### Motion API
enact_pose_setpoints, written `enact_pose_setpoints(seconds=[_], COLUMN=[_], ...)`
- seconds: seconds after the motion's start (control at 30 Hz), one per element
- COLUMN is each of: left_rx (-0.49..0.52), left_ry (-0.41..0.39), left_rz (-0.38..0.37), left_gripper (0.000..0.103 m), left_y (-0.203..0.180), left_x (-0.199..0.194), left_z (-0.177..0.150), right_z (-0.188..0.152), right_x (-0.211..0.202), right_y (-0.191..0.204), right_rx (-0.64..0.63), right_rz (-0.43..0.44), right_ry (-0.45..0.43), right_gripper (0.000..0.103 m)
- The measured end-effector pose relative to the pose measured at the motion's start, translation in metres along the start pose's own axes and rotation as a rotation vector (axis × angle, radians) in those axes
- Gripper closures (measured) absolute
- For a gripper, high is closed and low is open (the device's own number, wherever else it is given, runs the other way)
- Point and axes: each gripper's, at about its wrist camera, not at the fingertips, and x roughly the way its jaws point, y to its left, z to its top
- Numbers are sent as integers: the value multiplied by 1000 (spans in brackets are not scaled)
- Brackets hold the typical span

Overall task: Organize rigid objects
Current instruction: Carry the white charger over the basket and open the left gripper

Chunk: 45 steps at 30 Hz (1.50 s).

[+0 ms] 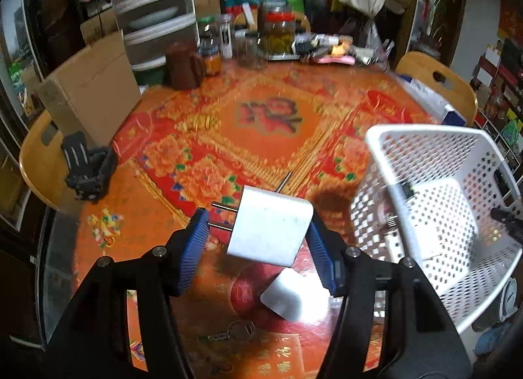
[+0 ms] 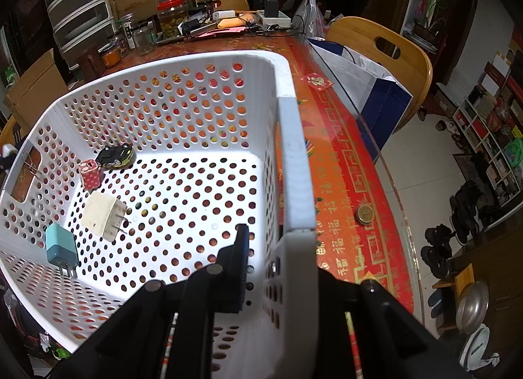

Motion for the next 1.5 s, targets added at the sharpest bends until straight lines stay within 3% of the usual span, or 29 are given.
enact_pose_setpoints(seconds=[0.2, 0.33, 0.5, 0.67, 1.1, 1.23, 1.43, 1.5], left_rx=[67, 160, 288, 368, 537, 576, 596, 609], left_ry=[-79, -81, 59, 165, 300, 287, 324, 318], left_rz=[-47, -70, -75, -45, 35, 80, 56, 54], left_gripper=[46, 46, 46, 46, 46, 46, 45, 40], left_y=[-40, -87, -151, -188, -232, -238, -240, -242], left_x=[-45, -58, -26, 9, 74, 76, 81, 81], left_z=[17, 26, 27, 25, 14, 12, 8, 6], right_z=[0, 0, 0, 0, -2, -2, -3, -3], right_x=[0, 0, 0, 0, 2, 2, 1, 1], right_y=[0, 0, 0, 0, 1, 1, 2, 1], right_rx=[1, 1, 0, 1, -1, -3, -5, -3], right_rz=[1, 1, 1, 1, 3, 3, 1, 3], right_ry=[-1, 0, -1, -1, 1, 1, 3, 4], right_gripper=[88, 88, 88, 88, 88, 88, 88, 88])
